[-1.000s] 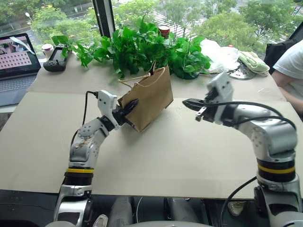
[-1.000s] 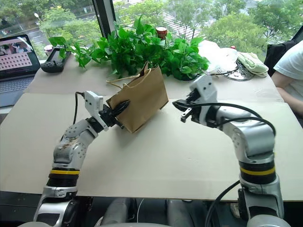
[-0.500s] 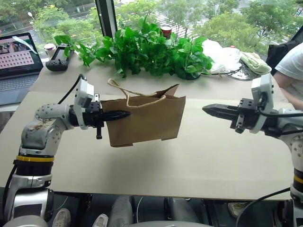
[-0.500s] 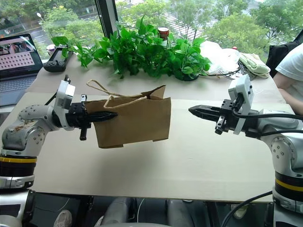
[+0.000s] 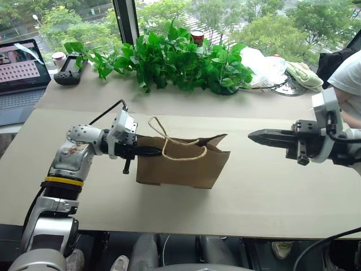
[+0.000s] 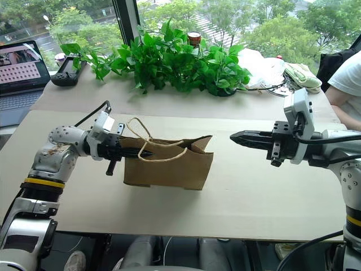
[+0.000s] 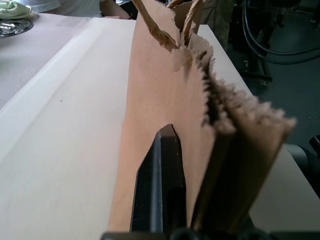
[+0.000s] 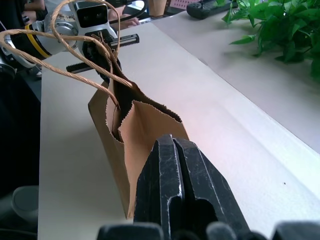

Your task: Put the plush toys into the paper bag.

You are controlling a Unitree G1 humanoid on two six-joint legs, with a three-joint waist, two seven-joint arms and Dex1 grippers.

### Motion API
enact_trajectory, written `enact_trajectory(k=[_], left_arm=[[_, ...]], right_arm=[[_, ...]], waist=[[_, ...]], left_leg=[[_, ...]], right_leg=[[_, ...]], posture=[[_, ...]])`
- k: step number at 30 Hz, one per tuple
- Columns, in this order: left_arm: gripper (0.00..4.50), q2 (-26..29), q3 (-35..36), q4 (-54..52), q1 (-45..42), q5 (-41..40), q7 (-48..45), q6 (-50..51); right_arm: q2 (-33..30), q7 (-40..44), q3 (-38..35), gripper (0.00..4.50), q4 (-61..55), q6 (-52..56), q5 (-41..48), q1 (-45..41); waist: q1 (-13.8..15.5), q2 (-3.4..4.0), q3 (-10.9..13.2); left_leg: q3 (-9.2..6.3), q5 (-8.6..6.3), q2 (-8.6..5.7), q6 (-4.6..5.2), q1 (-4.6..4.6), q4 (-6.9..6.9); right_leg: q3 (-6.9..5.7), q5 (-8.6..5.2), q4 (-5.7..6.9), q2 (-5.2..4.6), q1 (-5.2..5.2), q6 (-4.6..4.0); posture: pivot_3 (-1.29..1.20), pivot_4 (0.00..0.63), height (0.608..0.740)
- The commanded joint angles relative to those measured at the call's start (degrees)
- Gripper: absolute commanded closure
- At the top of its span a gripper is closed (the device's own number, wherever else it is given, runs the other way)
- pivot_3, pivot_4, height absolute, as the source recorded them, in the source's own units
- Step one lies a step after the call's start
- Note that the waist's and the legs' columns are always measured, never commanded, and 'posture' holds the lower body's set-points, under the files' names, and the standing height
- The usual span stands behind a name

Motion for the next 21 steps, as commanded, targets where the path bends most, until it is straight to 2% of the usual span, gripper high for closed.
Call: enact_trajectory(k=[1,21], left_arm=[[4.46,-0.89,0.60,1.43,-0.39,1.48,0.58,-2.99],[4.46,-5.48,-0.33,4.48,-1.66,4.51,3.07,-6.70]], right_arm=[[-1.35,0.28,-0.23,4.50,-0.29,-1.16,0.75,-1.82],[-1.92,-0.26,1.32,4.50,-0.55,-2.69,-0.76,0.14]], waist=[[0.02,0.00,0.00],[0.48,0.00,0.00]], left_leg=[[-0.01,0.00,0.00,0.00,0.00,0.01],[-0.05,0.00,-0.01,0.00,0.00,0.08]], right_leg=[[0.00,0.00,0.01,0.00,0.00,0.00],[-0.01,0.00,0.07,0.00,0.04,0.01]], posture=[[0.00,0.150,0.740],[0.00,0.150,0.740]])
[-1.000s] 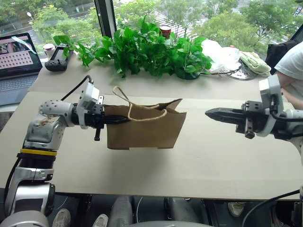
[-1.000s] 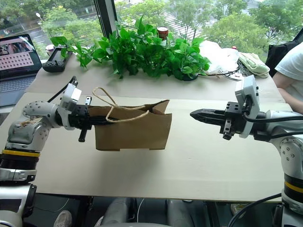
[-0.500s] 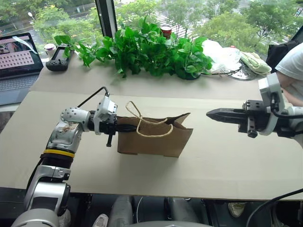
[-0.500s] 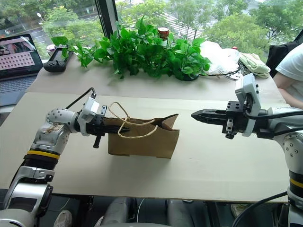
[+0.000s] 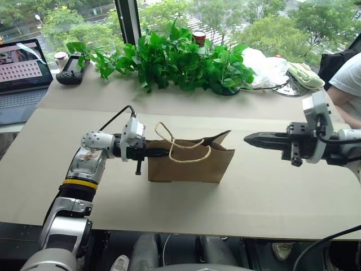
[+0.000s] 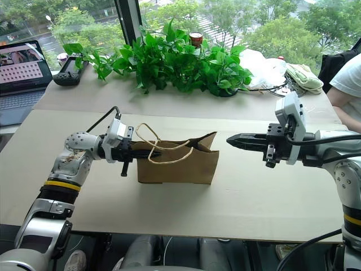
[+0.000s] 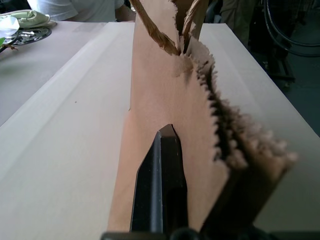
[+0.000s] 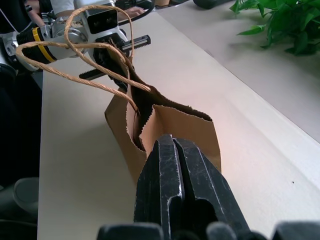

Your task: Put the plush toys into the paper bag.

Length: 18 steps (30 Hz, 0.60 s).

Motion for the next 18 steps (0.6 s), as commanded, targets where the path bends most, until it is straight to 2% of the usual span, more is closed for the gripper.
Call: enact_trajectory(k=[1,3,7,9,10,11,13,18], left_arm=[[4.17,0.05,-0.21,0.31,-1.68,0.89,-0.04,-0.43],[3.66,0.36,-0.41,0.70,-2.09,1.23,-0.34,-0.13],[2.10,0.97,-0.18,0.78,-2.69,1.73,-0.67,0.16],[1.38,1.59,-0.07,0.27,-2.95,1.66,-0.58,1.27],[1.16,2.04,-0.05,-0.29,-2.98,1.52,-0.59,2.23],[0.69,2.36,-0.04,-0.71,-2.99,1.41,-0.59,2.92],[0.04,2.83,0.00,-1.40,-2.92,1.23,-0.52,3.66],[0.04,5.26,1.04,-4.88,-2.16,0.15,-0.39,6.70]], right_arm=[[-1.37,0.21,-1.15,4.50,-0.81,-1.69,-0.23,0.18],[-1.33,0.15,-1.01,4.50,-0.84,-2.00,-0.50,0.57],[-1.29,0.10,-0.91,4.50,-0.65,-2.39,-0.74,0.80],[-1.26,0.11,-0.80,4.50,-0.44,-2.63,-0.93,0.78],[-1.26,0.12,-0.73,4.50,-0.33,-2.74,-1.04,0.75],[-1.25,0.12,-0.69,4.50,-0.26,-2.82,-1.10,0.72],[-1.22,0.16,-0.61,4.50,-0.16,-2.97,-1.26,0.66],[-1.23,0.28,-0.32,4.50,0.17,-3.38,-1.57,0.37]], waist=[[0.02,0.00,0.00],[0.00,0.00,0.00],[-0.03,0.00,0.00],[-0.02,0.00,0.00],[-0.03,0.00,0.00],[-0.05,0.00,0.00],[-0.06,0.00,0.00],[-0.03,0.00,0.00]], left_leg=[[0.00,0.00,0.00,0.00,0.00,0.00],[-0.01,0.00,-0.01,0.00,0.00,0.01],[-0.01,0.00,0.00,0.00,0.00,0.01],[-0.02,0.00,0.00,0.00,0.00,0.00],[-0.02,0.00,-0.01,0.00,0.00,0.01],[-0.02,0.00,0.00,0.00,0.00,0.01],[-0.02,0.00,0.00,0.00,0.00,0.01],[-0.02,0.00,0.00,0.00,0.00,0.01]], right_leg=[[0.00,0.00,0.00,0.00,0.00,0.00],[0.00,0.00,0.00,0.00,0.00,0.00],[0.00,0.00,0.02,0.00,-0.01,0.00],[0.00,0.00,0.02,0.01,-0.01,0.00],[0.00,0.00,0.02,0.00,-0.01,0.00],[0.00,0.00,0.02,0.01,-0.01,0.00],[0.00,0.00,0.03,0.01,-0.02,0.00],[0.00,0.00,0.04,0.00,-0.02,0.00]], posture=[[0.00,0.150,0.740],[0.00,0.150,0.740],[0.00,0.150,0.740],[0.00,0.150,0.740],[0.00,0.150,0.740],[0.00,0.150,0.740],[0.00,0.150,0.740],[0.00,0.150,0.740]])
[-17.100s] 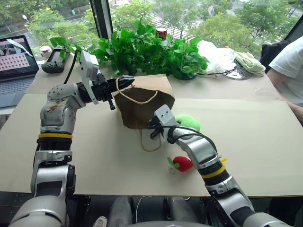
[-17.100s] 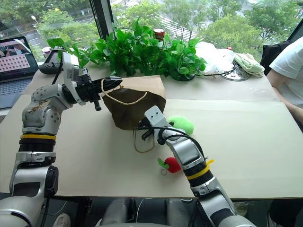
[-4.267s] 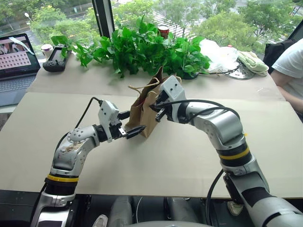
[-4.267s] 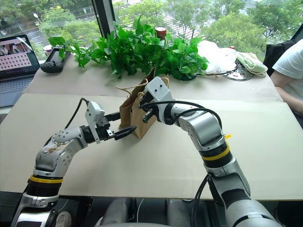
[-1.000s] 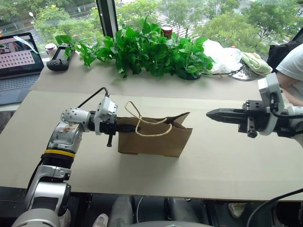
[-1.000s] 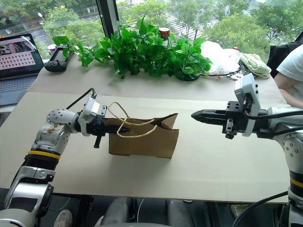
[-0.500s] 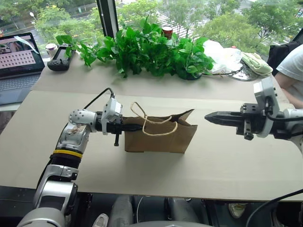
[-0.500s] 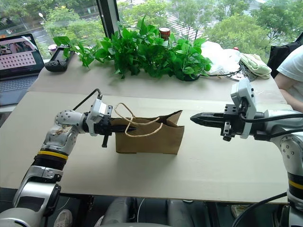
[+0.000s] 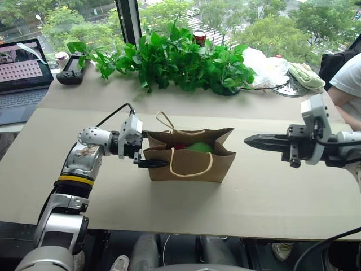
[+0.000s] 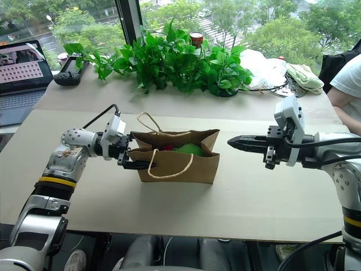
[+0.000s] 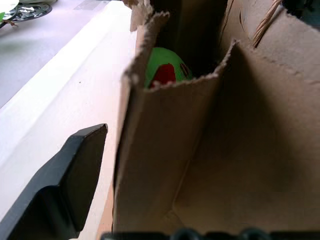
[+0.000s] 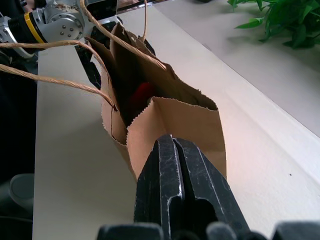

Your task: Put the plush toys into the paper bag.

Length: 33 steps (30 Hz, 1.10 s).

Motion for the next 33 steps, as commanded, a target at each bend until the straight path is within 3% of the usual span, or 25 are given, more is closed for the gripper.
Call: enact_trajectory(k=[1,5,11,16,33], left_arm=[[0.04,2.42,2.00,-4.79,-0.54,-1.94,-0.06,3.20],[0.04,9.37,5.02,-12.16,-1.47,-7.95,-2.67,14.90],[0.04,16.90,9.00,-14.35,-5.83,-14.11,-4.14,25.92],[0.04,18.23,12.55,-11.56,-9.49,-16.21,-1.68,29.55],[0.04,18.54,11.95,-13.21,-5.71,-16.08,-1.82,27.96]], right_arm=[[-1.18,0.33,-0.91,4.50,-0.17,-1.65,-0.36,-0.60],[-2.28,1.28,-0.64,4.50,0.68,-2.33,-1.60,-0.88],[-3.89,2.09,0.87,4.50,1.46,-3.19,-3.73,-1.03],[-3.98,2.56,0.91,4.50,1.73,-3.30,-3.38,-2.20],[-3.59,1.82,3.03,4.50,1.88,-2.51,-3.60,-4.43]], waist=[[-0.04,0.00,0.00],[-0.23,0.00,0.00],[-0.37,0.00,0.01],[-0.20,0.01,0.01],[0.01,0.01,0.01]], left_leg=[[0.00,0.00,0.00,0.00,0.01,0.00],[0.00,0.00,0.01,0.00,-0.01,0.00],[0.01,0.00,0.01,0.00,0.05,0.02],[0.02,0.00,0.00,0.00,0.03,0.03],[0.07,0.00,0.00,0.00,0.03,0.02]], right_leg=[[0.00,0.00,0.01,0.00,0.00,0.00],[0.00,0.00,0.05,0.01,-0.04,0.00],[0.00,-0.04,0.09,0.00,0.00,0.02],[0.00,-0.05,0.08,0.00,-0.01,0.03],[0.00,-0.07,0.11,0.00,-0.04,-0.01]], posture=[[0.00,0.150,0.740],[0.00,0.150,0.740],[0.00,0.150,0.740],[0.00,0.150,0.740],[0.00,0.150,0.740]])
